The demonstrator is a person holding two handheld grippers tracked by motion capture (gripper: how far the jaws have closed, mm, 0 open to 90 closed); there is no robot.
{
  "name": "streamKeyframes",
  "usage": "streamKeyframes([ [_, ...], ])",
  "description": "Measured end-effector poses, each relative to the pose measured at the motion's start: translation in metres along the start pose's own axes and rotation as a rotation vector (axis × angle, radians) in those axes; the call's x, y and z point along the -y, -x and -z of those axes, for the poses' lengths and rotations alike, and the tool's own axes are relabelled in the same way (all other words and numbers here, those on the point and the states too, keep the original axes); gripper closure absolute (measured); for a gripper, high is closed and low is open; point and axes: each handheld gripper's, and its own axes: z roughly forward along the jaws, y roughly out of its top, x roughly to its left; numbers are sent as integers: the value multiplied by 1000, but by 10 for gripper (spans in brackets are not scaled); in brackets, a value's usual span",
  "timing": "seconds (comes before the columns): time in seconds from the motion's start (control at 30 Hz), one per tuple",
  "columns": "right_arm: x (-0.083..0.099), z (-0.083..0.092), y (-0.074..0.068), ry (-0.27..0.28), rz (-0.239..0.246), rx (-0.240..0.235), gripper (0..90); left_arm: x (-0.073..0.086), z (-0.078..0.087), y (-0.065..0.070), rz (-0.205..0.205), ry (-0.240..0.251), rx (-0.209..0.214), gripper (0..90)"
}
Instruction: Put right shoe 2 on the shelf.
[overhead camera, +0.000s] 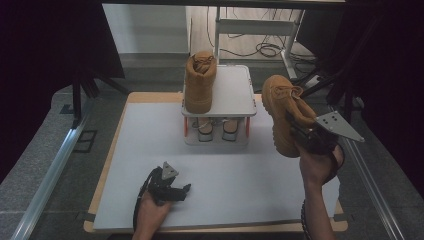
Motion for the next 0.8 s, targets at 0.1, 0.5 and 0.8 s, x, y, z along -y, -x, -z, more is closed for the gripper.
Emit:
streamKeyframes([
  [0.1, -3, -5, -1, -4, 1, -14, 519, 0, 0, 0, 0, 1, -1, 157],
  [0.5, -11, -28, -4, -6, 6, -66, 518, 0, 0, 0, -1, 0, 0, 157],
  [0.8, -18, -45, -5, 1, 5, -109, 515, 0, 0, 0, -1, 3, -1, 157],
])
